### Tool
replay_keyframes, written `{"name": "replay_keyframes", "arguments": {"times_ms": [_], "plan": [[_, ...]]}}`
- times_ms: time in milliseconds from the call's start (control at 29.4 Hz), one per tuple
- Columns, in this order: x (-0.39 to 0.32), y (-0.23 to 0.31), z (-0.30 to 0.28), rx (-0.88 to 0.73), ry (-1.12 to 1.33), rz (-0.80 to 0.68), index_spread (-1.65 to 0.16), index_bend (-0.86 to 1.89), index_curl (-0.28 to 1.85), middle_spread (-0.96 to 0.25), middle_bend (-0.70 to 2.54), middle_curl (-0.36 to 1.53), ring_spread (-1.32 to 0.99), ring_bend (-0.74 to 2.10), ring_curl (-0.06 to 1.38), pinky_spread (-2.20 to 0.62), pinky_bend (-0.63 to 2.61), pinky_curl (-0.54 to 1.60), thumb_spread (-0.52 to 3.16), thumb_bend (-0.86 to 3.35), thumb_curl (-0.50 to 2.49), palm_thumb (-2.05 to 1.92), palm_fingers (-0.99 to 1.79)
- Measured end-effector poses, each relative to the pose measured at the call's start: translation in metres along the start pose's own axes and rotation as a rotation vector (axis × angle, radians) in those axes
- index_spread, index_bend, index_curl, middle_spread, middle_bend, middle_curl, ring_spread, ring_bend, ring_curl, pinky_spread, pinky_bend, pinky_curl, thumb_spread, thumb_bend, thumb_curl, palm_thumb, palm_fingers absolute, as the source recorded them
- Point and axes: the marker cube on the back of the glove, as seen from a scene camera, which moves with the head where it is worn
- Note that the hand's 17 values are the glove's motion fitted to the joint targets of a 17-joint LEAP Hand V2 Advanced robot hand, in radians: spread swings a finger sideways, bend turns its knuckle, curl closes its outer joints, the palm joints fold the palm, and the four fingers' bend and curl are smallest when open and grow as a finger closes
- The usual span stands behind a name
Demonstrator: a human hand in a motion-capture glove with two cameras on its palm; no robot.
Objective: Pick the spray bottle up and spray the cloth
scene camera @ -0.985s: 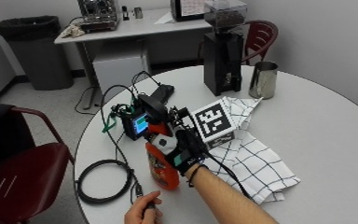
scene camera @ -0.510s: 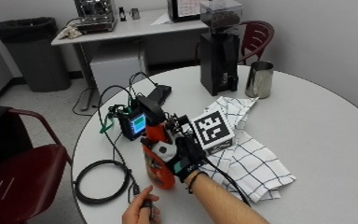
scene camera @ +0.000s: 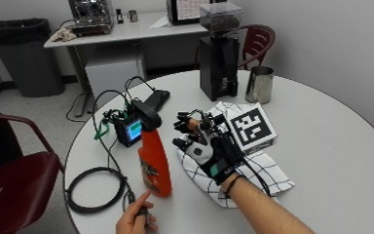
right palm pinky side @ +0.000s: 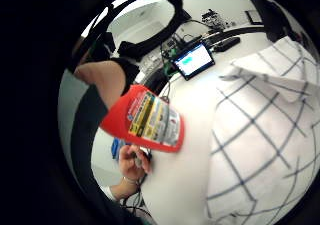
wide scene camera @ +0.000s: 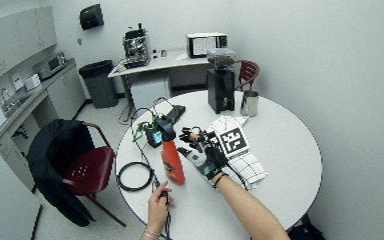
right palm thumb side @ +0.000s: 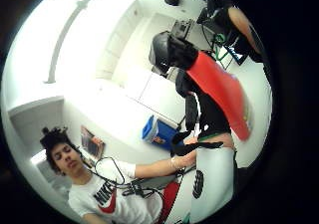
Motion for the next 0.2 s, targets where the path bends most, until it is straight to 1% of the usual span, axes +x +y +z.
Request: {"name": "replay_keyframes", "arguments": {"times_ms": [204], "plan": [[0.003, 0.010, -0.032, -0.014, 0.093, 0.006, -0.31, 0.11, 0.19, -0.09, 0.35, 0.43, -0.09, 0.46, 0.38, 0.21, 0.26, 0.37, 1.06, -0.02, 0.59, 0.85, 0.85]]}}
